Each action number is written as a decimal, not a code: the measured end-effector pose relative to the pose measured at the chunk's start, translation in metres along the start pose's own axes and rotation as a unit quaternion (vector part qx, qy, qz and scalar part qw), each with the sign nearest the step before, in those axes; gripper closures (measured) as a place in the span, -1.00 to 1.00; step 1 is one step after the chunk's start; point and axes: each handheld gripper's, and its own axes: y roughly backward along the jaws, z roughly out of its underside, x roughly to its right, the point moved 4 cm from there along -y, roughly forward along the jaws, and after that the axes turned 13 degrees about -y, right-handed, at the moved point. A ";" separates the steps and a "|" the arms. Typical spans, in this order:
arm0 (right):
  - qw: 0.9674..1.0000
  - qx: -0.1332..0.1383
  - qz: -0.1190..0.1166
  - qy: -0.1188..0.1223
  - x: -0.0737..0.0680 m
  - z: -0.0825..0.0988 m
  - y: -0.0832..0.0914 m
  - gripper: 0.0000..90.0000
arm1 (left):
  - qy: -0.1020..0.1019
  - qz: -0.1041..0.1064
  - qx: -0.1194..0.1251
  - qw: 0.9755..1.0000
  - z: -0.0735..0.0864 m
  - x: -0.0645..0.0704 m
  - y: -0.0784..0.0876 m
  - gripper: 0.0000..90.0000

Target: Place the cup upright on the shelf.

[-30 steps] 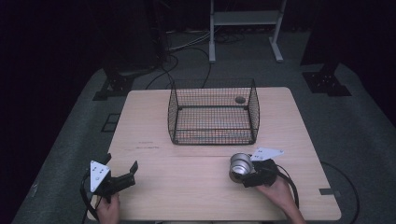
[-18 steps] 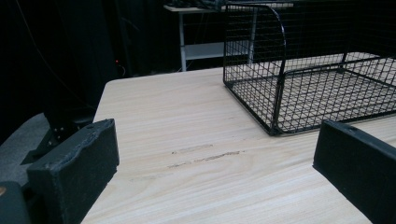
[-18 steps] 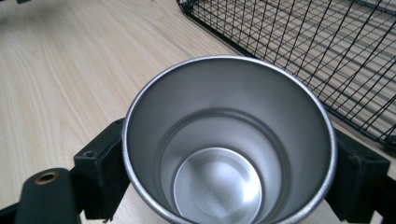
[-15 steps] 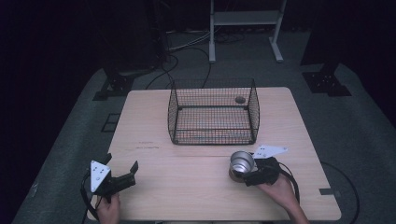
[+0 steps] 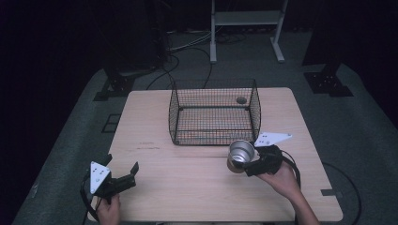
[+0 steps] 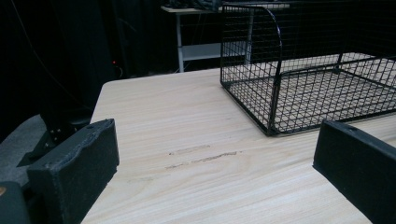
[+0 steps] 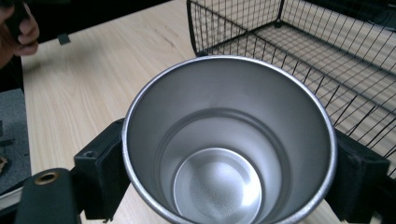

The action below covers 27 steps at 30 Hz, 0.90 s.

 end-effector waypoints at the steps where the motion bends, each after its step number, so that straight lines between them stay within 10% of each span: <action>1: 1.000 0.002 0.000 -0.001 0.000 -0.004 0.001 -0.68 | 0.000 0.000 0.000 1.000 0.000 0.000 0.000 -1.00; 27: 1.000 0.006 -0.026 0.003 -0.003 -0.076 -0.003 -0.67 | 0.006 -0.007 0.002 1.000 0.001 -0.005 0.002 -1.00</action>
